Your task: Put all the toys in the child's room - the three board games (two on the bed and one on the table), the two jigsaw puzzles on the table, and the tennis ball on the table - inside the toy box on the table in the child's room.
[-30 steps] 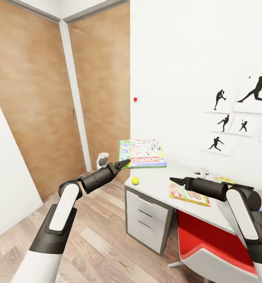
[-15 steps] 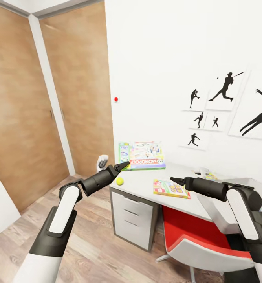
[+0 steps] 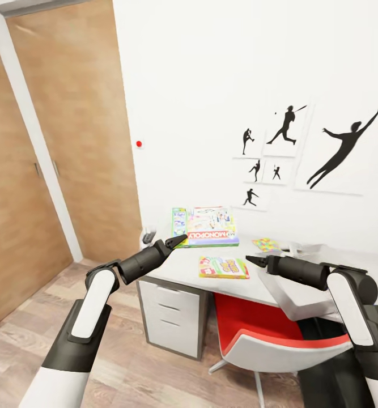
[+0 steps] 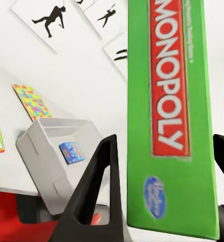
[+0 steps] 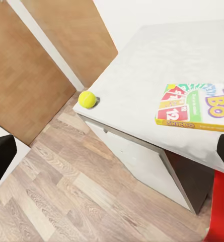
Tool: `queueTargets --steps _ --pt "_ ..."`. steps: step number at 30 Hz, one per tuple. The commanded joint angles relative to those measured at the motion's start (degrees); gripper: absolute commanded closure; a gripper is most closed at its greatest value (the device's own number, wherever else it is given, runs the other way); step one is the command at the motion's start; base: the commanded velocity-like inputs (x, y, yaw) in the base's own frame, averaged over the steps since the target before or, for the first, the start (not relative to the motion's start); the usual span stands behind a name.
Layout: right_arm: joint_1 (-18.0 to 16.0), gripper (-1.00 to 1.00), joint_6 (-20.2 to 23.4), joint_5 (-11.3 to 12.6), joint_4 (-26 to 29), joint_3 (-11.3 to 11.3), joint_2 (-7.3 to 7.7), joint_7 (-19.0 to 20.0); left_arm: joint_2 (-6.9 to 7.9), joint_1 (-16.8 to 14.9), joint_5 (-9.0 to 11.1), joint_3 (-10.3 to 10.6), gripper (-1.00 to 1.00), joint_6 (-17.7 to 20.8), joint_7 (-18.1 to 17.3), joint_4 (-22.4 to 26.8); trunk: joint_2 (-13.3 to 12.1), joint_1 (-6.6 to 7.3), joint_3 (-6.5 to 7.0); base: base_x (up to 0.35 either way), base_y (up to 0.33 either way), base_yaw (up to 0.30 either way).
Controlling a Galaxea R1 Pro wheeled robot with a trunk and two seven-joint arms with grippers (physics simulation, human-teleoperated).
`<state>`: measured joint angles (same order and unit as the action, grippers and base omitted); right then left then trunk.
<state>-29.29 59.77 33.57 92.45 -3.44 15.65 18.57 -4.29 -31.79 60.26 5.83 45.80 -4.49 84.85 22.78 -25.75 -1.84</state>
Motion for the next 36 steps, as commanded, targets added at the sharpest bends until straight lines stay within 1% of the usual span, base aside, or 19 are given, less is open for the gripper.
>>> queueTargets --steps 1,11,17,24,36 --pt "-0.07 -1.00 0.23 -0.53 0.01 -0.07 0.00 0.59 -0.03 -0.05 0.08 -0.08 1.00 0.25 -0.27 0.01 0.14 -0.04 -0.14 0.000 0.000 -0.289" --pt "-0.07 -1.00 0.23 -0.53 0.01 -0.07 0.00 0.59 -0.04 -0.03 0.12 -0.15 1.00 0.26 -0.25 -0.11 0.14 -0.04 -0.14 0.000 0.000 -0.286" --pt "-0.04 -1.00 0.23 -0.53 0.01 -0.07 -0.21 0.59 -0.02 -0.03 0.21 -0.19 1.00 0.26 -0.32 -0.03 0.14 -0.04 -0.05 0.000 0.000 -0.210" --pt "0.09 -1.00 0.23 -0.53 0.01 -0.07 -0.37 0.59 -0.02 -0.03 0.20 -0.20 1.00 0.26 -0.34 -0.03 0.14 -0.04 -0.02 0.058 0.000 -0.049" --pt "0.15 -1.00 0.23 -0.53 0.01 -0.03 -0.46 0.59 -0.02 -0.03 0.16 -0.21 1.00 0.23 -0.34 -0.04 0.14 -0.04 0.11 0.277 0.026 -0.040"
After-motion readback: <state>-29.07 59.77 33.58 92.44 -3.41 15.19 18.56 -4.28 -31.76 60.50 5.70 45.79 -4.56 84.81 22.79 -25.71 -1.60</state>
